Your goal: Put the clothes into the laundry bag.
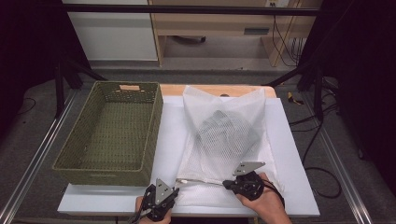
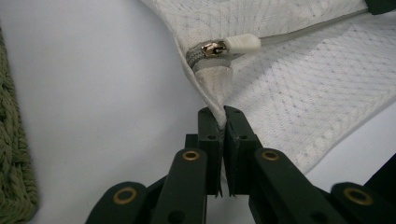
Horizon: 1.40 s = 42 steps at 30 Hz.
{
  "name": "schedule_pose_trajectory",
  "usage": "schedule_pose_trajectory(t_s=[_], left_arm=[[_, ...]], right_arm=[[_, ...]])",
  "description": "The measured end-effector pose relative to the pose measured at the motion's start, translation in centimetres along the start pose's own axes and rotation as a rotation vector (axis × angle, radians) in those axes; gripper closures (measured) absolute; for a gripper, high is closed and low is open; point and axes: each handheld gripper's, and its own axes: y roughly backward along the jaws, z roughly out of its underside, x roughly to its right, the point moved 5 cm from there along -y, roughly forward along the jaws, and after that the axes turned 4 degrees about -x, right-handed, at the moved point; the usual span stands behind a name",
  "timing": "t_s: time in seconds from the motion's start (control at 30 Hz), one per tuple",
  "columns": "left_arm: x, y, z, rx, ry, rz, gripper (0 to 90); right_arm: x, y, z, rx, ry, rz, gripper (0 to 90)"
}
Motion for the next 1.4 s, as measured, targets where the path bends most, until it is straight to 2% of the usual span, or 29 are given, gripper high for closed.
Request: schedule_pose_trajectory(t_s=[0.43, 0.67, 0.8, 0.97, 1.13, 1.2, 1.23, 1.27, 1.4], left_arm=[[-0.09, -0.02, -0.01, 0.004, -0.009, -0.017, 75.0], [-0.15, -0.08, -0.04, 0.007, -0.008, -0.029, 66.3], [-0.17, -0.1, -0.04, 0.006, -0.01, -0.03, 64.6], [-0.24, -0.1, -0.07, 0.007, -0.008, -0.031, 62.0], [-0.31, -0.14, -0.08, 0.006, -0.008, -0.033, 58.0], [-0.43, -0.13, -0.08, 0.003, -0.005, -0.035, 55.6], [-0.43, -0.13, -0.08, 0.003, -0.005, -0.035, 54.6], [-0.5, -0.12, -0.11, 0.005, -0.001, -0.034, 53.4], [-0.62, -0.16, -0.15, 0.011, 0.014, -0.032, 48.2]], right_arm=[[0.02, -0.6, 0.19, -0.006, -0.005, 0.012, 88.0], [-0.07, -0.76, 0.05, 0.017, 0.007, 0.027, 83.8], [-0.18, -0.82, -0.06, 0.036, 0.027, 0.022, 81.9], [-0.26, -0.88, -0.11, 0.041, 0.026, 0.022, 78.7], [-0.27, -0.93, -0.19, 0.054, 0.031, 0.024, 70.8], [-0.31, -0.9, -0.35, 0.068, 0.028, 0.027, 63.1], [-0.31, -0.9, -0.35, 0.068, 0.028, 0.027, 63.1], [-0.28, -0.83, -0.46, 0.077, 0.031, 0.033, 58.8], [-0.25, -0.62, -0.72, 0.102, 0.037, 0.042, 51.1]])
